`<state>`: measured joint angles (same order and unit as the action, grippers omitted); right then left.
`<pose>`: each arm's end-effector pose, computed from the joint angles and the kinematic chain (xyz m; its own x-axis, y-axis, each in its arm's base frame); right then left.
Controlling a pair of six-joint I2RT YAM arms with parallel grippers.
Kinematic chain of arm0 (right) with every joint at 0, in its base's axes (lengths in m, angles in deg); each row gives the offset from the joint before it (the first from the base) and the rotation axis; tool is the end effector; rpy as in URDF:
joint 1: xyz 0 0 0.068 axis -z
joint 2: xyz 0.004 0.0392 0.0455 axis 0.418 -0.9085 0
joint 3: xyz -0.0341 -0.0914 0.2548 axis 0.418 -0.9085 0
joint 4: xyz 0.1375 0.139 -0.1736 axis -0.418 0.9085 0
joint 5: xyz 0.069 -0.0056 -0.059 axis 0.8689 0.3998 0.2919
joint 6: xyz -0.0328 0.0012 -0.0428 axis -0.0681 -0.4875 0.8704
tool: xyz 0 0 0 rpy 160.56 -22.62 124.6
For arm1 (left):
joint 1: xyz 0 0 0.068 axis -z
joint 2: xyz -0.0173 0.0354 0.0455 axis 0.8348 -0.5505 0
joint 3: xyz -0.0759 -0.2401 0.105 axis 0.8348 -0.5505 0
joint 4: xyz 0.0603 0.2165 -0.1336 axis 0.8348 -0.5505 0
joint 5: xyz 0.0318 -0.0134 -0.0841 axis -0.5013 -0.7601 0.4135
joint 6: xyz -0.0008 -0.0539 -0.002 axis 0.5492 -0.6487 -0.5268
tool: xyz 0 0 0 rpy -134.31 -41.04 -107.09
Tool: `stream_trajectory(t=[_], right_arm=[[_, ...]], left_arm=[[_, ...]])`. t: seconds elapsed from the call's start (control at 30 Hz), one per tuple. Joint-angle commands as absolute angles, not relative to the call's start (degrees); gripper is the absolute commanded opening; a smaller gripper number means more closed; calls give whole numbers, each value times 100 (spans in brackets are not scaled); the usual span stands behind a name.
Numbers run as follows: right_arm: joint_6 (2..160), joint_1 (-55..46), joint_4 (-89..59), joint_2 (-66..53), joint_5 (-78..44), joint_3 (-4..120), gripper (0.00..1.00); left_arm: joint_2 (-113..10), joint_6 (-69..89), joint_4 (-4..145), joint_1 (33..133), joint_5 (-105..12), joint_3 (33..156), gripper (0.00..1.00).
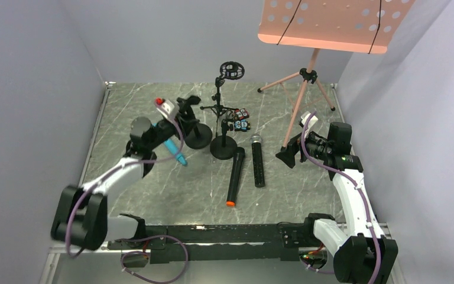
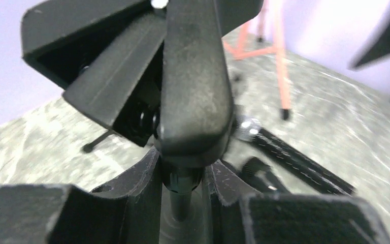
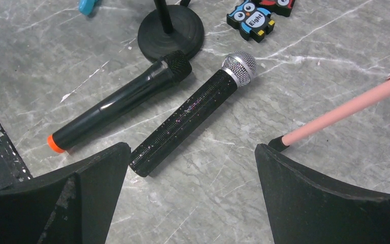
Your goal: Attach the microphones to the stand
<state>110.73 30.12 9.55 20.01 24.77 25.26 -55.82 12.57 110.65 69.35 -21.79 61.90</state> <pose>0.1990 0.0083 0.2781 -0.3453 -0.2234 -0.9115 -0.7312 0.6729 0.1121 0.2898 -0.0853 0.2669 -0.0717 -0.1171 -0.9905 0.7116 0.6898 -0.1330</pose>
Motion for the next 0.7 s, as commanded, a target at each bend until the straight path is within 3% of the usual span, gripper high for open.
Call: stream_trajectory(t=[0.0,0.3,0.67], right_arm=[[11201,2955,960,1978,2498,2795,100],[11179,2911,926,1865,2553,2760,100],[11208,2901,944,1666,2509,2769,100]], left_arm=[[-4194,1911,10440,7773,-2327,5382,0],[-2891,2051,10258,8769,-3136,4119,0],[-3700,2073,11601,9563,-3863,3594,2]])
